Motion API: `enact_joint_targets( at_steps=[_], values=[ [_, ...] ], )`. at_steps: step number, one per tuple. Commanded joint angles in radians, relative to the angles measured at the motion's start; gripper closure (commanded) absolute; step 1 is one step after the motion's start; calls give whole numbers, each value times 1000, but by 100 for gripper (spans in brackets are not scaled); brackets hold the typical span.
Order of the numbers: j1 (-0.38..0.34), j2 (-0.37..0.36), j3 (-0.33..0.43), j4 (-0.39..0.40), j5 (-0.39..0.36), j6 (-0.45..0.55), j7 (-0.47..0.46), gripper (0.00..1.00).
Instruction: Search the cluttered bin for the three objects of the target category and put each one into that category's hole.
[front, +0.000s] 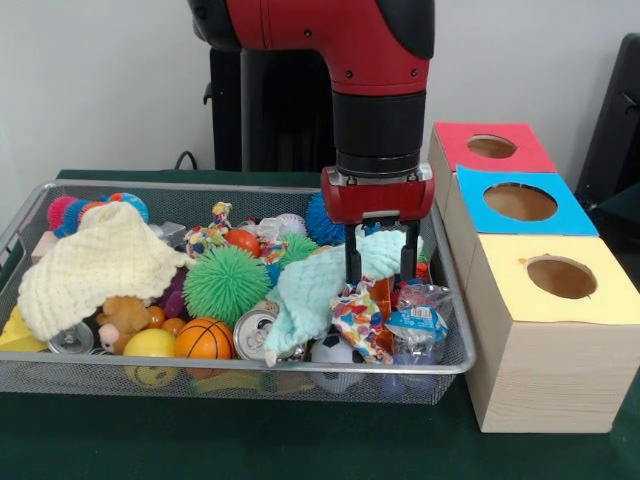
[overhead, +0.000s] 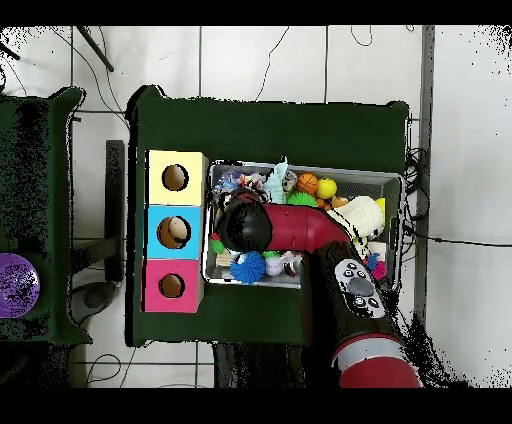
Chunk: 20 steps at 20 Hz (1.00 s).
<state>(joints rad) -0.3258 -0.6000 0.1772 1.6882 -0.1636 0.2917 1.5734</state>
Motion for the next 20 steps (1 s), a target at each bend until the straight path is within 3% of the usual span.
enact_joint_targets(
  at_steps=[1, 20],
  values=[
    [-28, 40, 96, -22, -59, 60, -19, 0],
    [-38, 77, 112, -51, -82, 40, -11, 0]
  ],
)
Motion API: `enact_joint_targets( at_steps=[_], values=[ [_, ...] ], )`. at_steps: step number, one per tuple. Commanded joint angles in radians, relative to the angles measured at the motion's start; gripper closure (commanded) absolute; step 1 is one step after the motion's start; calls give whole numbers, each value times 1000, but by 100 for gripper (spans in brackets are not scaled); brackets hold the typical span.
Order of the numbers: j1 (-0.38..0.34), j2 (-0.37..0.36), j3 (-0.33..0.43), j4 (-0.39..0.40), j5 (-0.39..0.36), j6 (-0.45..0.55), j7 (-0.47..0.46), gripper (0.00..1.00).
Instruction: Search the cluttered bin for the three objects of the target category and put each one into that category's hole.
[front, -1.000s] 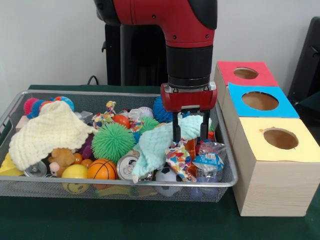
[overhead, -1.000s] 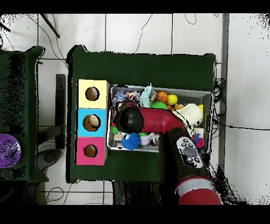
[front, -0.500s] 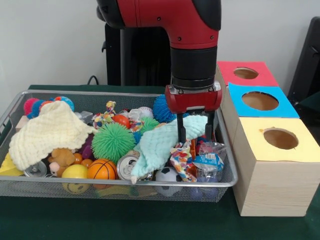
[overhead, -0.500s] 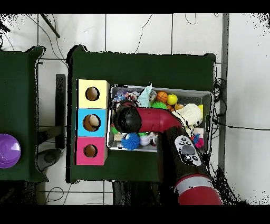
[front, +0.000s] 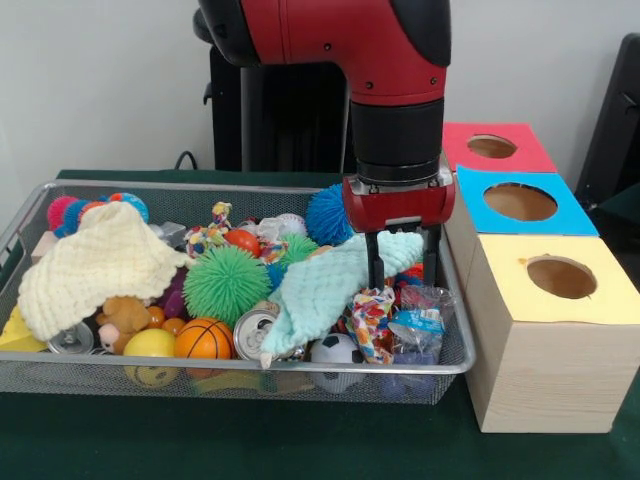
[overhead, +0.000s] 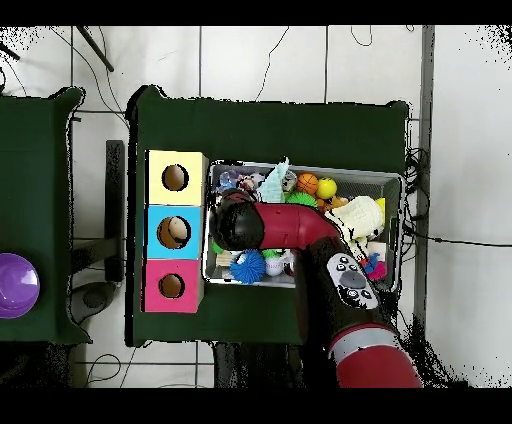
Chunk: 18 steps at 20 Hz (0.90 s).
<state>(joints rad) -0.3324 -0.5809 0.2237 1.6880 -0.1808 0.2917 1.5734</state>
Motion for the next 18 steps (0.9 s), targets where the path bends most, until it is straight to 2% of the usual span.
enact_joint_targets(
  at_steps=[1, 8, 18],
  values=[
    [-34, 60, 68, -53, -66, 38, -13, 0],
    [-59, 77, 111, -58, -75, 1, -26, 0],
    [-54, 68, 105, -59, -89, 15, -9, 0]
  ],
)
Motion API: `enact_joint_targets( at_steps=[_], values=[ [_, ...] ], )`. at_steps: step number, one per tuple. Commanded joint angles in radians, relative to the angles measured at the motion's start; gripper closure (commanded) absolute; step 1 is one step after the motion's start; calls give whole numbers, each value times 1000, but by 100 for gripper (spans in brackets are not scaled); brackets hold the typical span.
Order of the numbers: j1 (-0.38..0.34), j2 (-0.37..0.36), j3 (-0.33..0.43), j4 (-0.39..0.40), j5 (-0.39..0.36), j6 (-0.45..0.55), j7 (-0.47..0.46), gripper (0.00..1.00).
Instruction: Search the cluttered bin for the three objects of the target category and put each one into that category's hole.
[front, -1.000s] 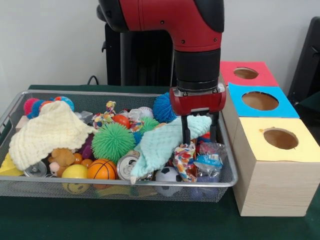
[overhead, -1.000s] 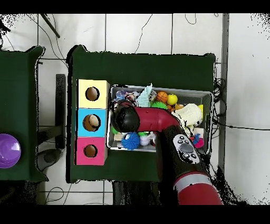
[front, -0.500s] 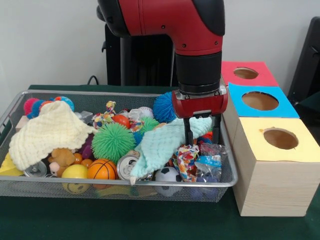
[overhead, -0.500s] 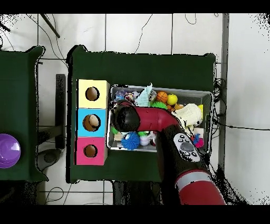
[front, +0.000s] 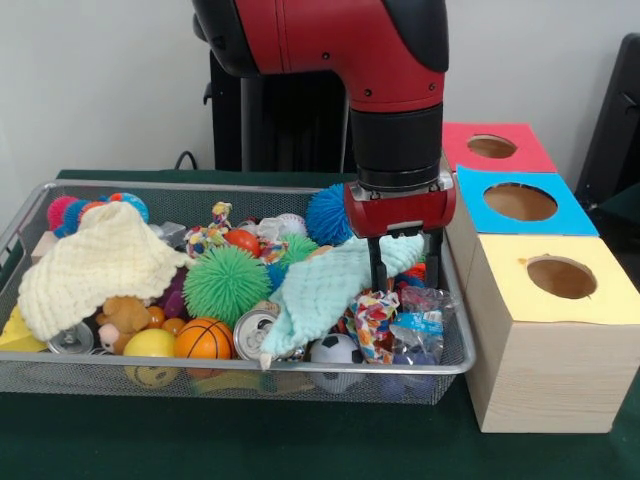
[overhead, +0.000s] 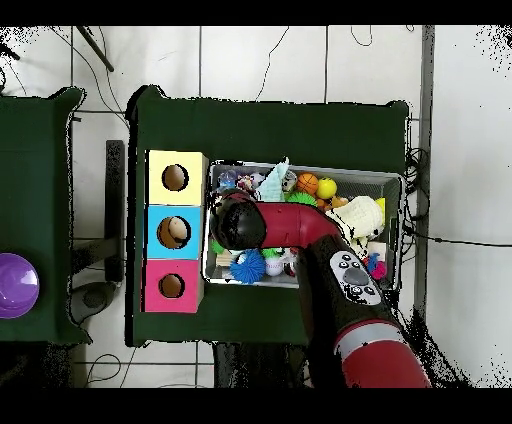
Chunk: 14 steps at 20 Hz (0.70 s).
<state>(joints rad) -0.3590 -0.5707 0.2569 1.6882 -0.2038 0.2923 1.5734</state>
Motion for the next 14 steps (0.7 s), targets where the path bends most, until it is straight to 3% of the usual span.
enact_joint_targets(
  at_steps=[1, 8, 14],
  values=[
    [-26, 57, 71, -59, -65, 17, -9, 0],
    [-20, 56, 64, -63, -65, 24, -8, 0],
    [-1, -16, 42, -45, -51, 81, 0, 0]
  ],
)
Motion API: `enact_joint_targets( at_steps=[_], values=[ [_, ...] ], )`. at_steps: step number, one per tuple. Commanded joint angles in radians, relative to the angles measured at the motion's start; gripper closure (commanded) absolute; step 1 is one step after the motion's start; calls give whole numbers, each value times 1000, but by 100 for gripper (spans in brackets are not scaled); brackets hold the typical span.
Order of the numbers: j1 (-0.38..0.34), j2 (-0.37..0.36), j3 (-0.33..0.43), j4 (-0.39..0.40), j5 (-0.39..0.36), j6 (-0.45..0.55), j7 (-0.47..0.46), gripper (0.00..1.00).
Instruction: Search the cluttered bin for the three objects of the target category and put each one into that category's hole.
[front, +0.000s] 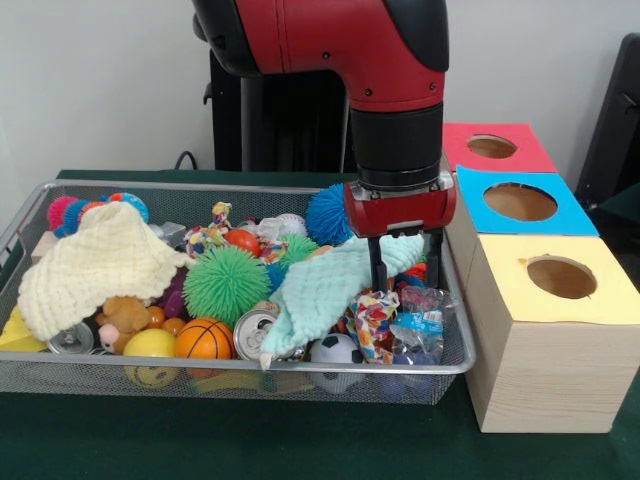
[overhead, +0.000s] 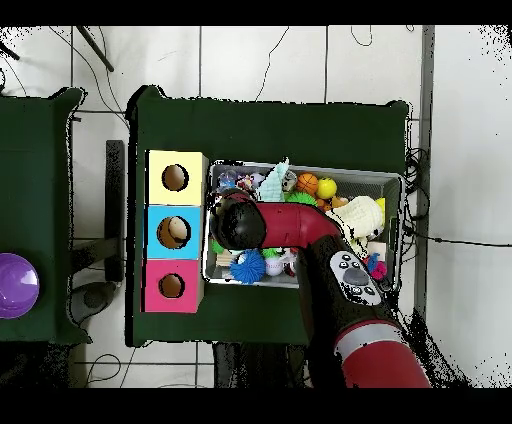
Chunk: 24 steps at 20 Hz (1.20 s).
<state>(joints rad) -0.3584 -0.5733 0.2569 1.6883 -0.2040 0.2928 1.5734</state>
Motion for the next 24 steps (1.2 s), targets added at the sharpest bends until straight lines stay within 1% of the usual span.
enact_joint_targets(
  at_steps=[1, 3, 8, 9, 10, 15, 24],
  values=[
    [0, -41, 39, -35, -46, 99, 0, 0],
    [6, -86, 31, -25, -38, 132, 1, 0],
    [13, -141, 21, -10, -34, 172, 0, 0],
    [10, -167, 24, -8, -27, 194, -5, 0],
    [10, -174, 23, -11, -27, 204, -8, 0],
    [-4, -180, 34, -8, -35, 210, -15, 0],
    [-17, -145, 42, -7, -49, 172, -11, 0]
  ],
)
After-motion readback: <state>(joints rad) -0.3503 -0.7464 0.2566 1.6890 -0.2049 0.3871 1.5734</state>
